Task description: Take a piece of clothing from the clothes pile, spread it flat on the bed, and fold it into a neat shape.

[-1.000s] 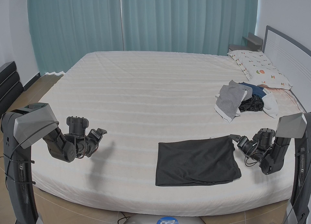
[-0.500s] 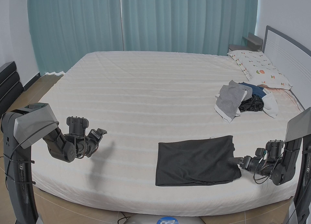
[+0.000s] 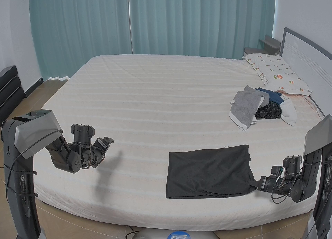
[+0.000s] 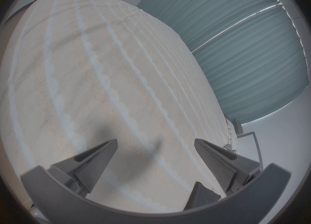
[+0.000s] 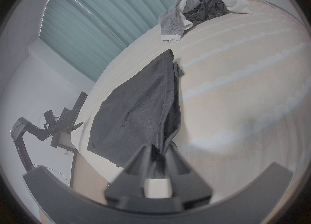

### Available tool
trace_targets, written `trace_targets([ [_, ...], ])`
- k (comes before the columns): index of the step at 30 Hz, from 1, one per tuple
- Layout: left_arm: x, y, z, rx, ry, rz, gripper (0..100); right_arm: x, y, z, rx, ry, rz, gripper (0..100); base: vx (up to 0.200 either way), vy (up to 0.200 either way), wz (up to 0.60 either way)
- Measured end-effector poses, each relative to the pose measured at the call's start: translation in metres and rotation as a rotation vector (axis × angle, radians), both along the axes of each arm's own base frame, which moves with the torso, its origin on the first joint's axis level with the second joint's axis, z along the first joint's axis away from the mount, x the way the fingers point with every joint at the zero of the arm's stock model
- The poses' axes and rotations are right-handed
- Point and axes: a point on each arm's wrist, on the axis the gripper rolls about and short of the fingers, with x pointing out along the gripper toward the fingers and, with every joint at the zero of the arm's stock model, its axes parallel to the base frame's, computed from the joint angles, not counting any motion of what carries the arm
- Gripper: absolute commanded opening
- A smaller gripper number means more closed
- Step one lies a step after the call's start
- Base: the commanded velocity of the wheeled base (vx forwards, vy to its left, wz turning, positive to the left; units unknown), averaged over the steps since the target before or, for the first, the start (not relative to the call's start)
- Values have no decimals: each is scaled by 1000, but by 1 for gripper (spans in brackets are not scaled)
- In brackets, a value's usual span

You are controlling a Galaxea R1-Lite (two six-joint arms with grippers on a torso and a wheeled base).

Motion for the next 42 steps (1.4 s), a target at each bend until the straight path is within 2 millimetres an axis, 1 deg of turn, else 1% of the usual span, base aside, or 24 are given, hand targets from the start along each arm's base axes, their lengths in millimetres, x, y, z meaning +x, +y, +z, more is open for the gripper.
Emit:
trace_targets([
  [6, 0, 0, 0, 0, 0, 0, 100, -4, -3, 0, -15, 4, 2, 0, 0, 0, 0],
  [17, 0, 0, 0, 0, 0, 0, 100, -7, -5, -1, -38, 2, 17, 0, 0, 0, 0],
  [18, 0, 0, 0, 0, 0, 0, 100, -7, -5, -1, -38, 3, 18, 100, 0, 0, 0],
  [26, 0, 0, -1, 0, 1, 0, 100, -4, -6, 0, -31, -11, 9, 100, 0, 0, 0],
  [30, 0, 0, -1, 0, 1, 0, 100, 3, -11, 4, -9, -38, -25, 100, 0, 0, 0],
  [34, 0, 0, -1, 0, 1, 0, 100, 12, -15, 9, 75, -37, -106, 100, -150, 0, 0],
  [37, 0, 0, -1, 0, 1, 0, 100, 23, -18, 15, 174, -35, -194, 100, -200, 0, 0],
  [42, 0, 0, -1, 0, -1, -1, 100, 43, -27, 24, 285, -73, -287, 100, 0, 0, 0],
])
